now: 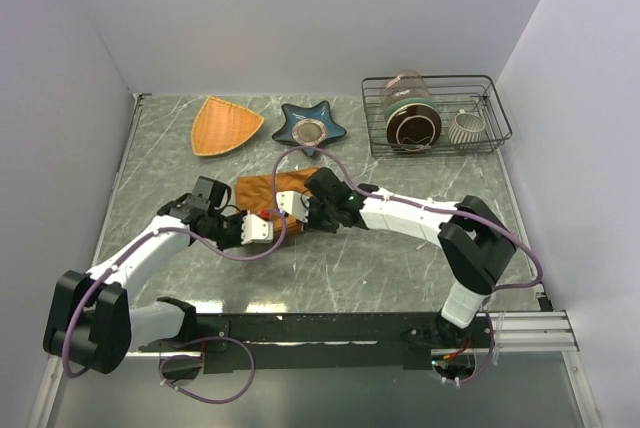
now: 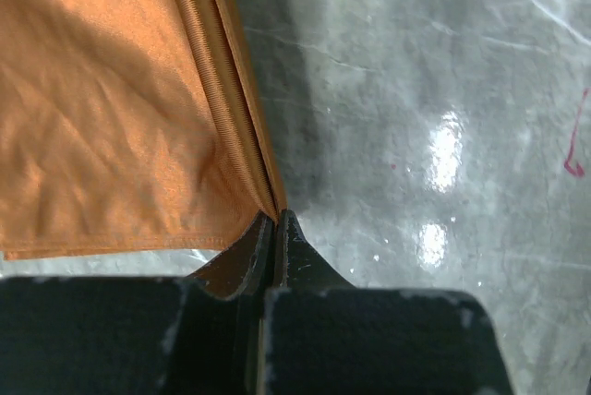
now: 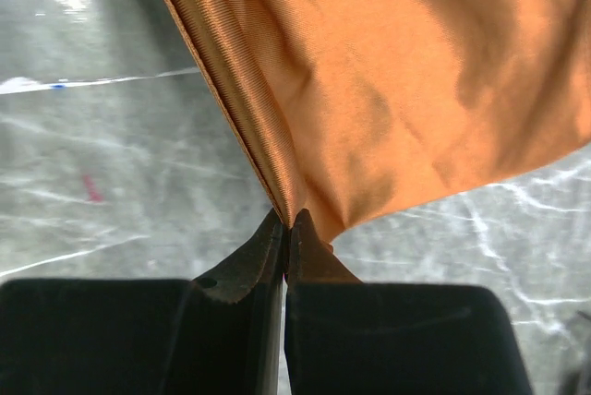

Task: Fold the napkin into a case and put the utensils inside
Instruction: Turn over the upper triangle folded napkin at the center of the board.

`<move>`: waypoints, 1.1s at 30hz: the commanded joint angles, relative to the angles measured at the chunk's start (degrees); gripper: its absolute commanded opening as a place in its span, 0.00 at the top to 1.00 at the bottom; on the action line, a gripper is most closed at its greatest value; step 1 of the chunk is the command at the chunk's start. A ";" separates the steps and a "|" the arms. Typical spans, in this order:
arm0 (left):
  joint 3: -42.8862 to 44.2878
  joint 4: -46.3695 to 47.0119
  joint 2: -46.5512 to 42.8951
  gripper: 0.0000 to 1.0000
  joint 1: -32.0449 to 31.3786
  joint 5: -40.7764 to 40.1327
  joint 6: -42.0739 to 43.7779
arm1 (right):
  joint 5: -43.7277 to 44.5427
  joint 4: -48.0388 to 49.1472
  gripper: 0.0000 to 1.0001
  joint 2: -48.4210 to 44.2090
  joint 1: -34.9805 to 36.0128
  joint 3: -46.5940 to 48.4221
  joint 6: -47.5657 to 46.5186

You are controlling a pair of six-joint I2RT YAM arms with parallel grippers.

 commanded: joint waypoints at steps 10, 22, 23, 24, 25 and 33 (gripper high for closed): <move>-1.79 -11.07 -2.57 0.99 -0.46 2.26 10.37 | -8.09 -14.65 1.00 3.52 0.18 6.80 9.44; 10.32 -16.80 -5.21 0.45 2.09 9.28 1.27 | -25.38 -28.53 0.27 2.10 -14.10 21.55 21.56; 11.47 -15.74 -4.43 0.45 2.61 11.64 -0.86 | -26.19 -28.37 0.29 2.89 -15.97 23.13 22.70; 12.62 -14.34 -2.50 0.45 3.66 12.89 -3.31 | -26.46 -27.76 0.30 3.86 -17.56 26.02 26.02; 14.19 -12.59 -1.35 0.45 4.19 14.03 -8.65 | -26.46 -26.53 0.32 6.39 -20.09 27.61 27.62; 15.27 10.69 7.09 0.45 7.80 12.99 -35.31 | -23.92 -20.64 0.36 19.24 -23.20 38.53 40.02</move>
